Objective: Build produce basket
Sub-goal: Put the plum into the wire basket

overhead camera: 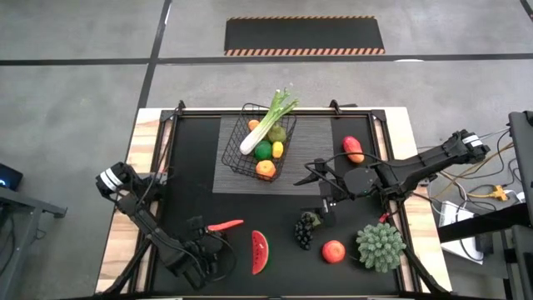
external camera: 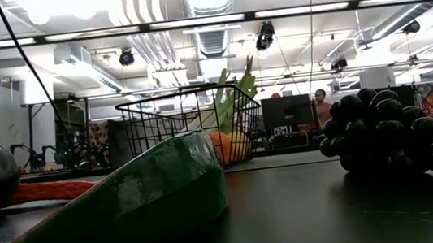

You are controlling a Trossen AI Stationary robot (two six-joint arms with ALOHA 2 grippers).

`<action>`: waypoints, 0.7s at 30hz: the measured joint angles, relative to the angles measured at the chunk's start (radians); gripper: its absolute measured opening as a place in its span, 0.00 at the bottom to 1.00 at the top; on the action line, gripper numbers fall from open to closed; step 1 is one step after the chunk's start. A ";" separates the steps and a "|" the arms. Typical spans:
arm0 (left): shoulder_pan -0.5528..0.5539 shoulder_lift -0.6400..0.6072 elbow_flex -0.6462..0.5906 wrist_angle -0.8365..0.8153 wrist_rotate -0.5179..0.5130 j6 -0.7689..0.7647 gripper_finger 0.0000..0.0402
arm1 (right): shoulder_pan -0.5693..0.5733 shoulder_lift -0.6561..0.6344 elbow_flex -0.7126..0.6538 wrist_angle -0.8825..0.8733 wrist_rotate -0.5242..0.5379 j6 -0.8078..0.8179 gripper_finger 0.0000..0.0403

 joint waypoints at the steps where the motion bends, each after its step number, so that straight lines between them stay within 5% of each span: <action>1: 0.000 -0.002 0.001 0.002 0.002 -0.003 0.59 | 0.000 0.000 0.000 0.000 0.000 0.000 0.81; 11: 0.101 -0.138 0.096 -0.047 0.069 0.082 0.57 | 0.000 -0.001 0.000 -0.018 0.000 0.000 0.81; 16: 0.271 -0.248 0.181 -0.049 0.160 0.182 0.57 | 0.000 -0.017 0.000 -0.096 0.000 0.011 0.81; 21: 0.483 -0.300 0.260 -0.082 0.356 0.276 0.56 | 0.001 -0.027 0.000 -0.174 -0.001 0.049 0.81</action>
